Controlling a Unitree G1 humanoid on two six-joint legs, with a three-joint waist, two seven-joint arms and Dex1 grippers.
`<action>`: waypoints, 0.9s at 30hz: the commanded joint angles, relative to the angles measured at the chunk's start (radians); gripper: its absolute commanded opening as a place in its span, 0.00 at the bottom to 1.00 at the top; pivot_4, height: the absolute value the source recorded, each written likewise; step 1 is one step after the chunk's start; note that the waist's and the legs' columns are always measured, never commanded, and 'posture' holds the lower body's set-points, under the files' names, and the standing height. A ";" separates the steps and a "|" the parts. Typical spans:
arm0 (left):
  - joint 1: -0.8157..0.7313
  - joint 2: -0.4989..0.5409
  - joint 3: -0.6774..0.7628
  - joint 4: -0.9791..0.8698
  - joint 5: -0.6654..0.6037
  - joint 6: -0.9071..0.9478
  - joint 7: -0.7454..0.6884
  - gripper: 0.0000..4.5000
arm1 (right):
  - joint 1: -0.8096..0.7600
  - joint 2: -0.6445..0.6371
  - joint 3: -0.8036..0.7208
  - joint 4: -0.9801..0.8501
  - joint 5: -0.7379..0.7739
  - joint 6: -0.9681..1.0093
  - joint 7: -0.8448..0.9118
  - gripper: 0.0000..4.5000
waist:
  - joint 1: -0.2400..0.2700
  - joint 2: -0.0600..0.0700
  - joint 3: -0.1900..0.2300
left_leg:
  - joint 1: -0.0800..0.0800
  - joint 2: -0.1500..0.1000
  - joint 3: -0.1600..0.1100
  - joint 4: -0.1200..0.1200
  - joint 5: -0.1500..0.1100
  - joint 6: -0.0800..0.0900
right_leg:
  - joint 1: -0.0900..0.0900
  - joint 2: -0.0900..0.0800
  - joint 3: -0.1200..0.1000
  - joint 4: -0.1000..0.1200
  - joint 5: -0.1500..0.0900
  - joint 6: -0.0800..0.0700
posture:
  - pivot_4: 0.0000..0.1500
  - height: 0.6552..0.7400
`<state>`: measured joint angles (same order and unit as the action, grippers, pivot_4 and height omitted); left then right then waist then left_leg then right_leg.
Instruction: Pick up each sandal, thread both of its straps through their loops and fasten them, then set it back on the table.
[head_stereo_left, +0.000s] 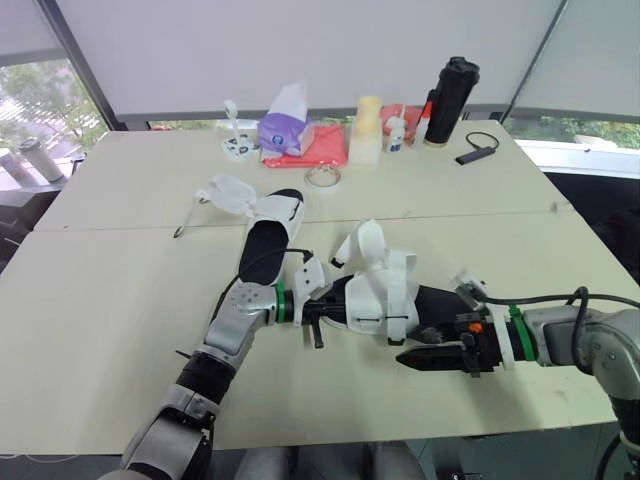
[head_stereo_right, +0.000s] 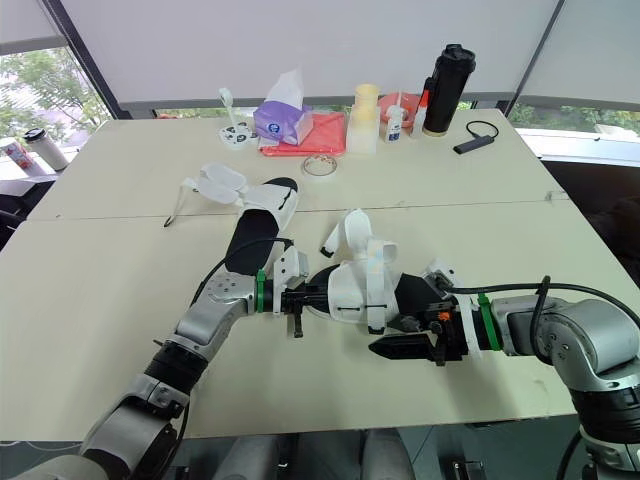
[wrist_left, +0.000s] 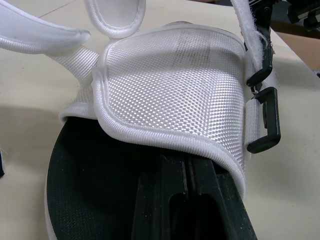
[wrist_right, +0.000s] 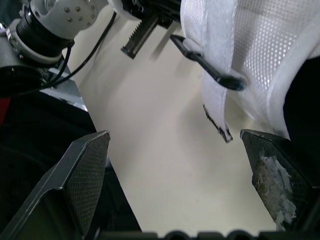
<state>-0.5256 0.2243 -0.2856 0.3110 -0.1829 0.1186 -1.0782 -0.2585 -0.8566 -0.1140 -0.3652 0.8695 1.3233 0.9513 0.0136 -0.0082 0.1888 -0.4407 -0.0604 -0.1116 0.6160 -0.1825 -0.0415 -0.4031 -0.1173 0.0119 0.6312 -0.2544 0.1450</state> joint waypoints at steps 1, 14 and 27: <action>0.000 -0.002 -0.019 -0.001 0.011 0.002 -0.009 0.00 | -0.021 0.033 -0.001 -0.013 0.025 -0.006 -0.033 0.99 | 0.000 0.000 0.000 | 0.000 0.000 0.000 0.000 0.000 0.000 | 0.000 0.000 0.000 0.000 0.000 0.000 | 1.00 1.00; 0.000 0.002 -0.017 -0.007 0.011 0.005 -0.006 0.00 | -0.040 0.181 0.011 -0.008 0.045 -0.008 -0.167 0.94 | -0.002 0.000 0.000 | 0.001 0.000 0.000 0.000 0.000 0.000 | 0.000 0.001 0.000 0.001 0.000 0.000 | 1.00 1.00; 0.000 -0.008 -0.022 -0.006 0.011 0.003 -0.005 0.00 | -0.004 0.117 0.029 -0.078 0.086 0.008 -0.153 0.02 | 0.001 0.000 0.000 | 0.001 0.000 0.000 0.000 0.000 0.000 | 0.000 0.001 0.000 0.000 0.000 0.000 | 1.00 1.00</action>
<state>-0.5258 0.2217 -0.2896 0.3106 -0.1826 0.1204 -1.0802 -0.2675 -0.7175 -0.0818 -0.3810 0.9190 1.3343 0.7667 0.0142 -0.0082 0.1885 -0.4403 -0.0604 -0.1121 0.6160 -0.1824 -0.0414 -0.4030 -0.1167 0.0119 0.6314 -0.2542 0.1447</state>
